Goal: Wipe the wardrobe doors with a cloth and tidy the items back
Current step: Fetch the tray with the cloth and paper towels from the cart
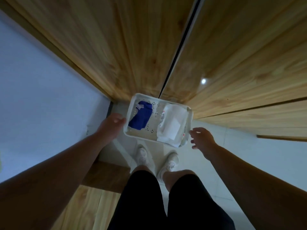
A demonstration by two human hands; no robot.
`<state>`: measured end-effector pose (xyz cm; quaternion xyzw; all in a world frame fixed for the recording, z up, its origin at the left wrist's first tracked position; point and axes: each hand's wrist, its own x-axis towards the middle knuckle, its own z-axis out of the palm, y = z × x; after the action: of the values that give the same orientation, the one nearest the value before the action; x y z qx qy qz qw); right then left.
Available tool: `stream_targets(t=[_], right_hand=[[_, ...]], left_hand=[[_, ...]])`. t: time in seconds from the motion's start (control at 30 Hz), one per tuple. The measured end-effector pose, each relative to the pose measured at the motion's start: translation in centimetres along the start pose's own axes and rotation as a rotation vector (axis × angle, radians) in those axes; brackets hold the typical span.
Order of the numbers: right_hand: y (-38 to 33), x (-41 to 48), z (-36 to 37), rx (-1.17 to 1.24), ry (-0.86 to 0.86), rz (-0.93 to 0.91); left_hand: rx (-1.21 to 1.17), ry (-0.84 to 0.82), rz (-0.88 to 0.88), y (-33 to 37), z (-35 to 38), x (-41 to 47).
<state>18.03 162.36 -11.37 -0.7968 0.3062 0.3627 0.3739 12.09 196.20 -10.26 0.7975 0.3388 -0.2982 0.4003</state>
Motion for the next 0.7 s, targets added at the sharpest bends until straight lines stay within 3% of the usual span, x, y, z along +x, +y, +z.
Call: stream_targets(t=[0.37,0.7], right_hand=[[1.0,3.4,3.6,0.061,0.082,-0.046],[2.7,-5.0,-2.2,0.012,0.062,-0.064]], left_hand=[[-0.087,0.08,0.001,1.3,4.0,4.6],[-0.069,-0.074,0.01,3.3,1.2,-4.5]])
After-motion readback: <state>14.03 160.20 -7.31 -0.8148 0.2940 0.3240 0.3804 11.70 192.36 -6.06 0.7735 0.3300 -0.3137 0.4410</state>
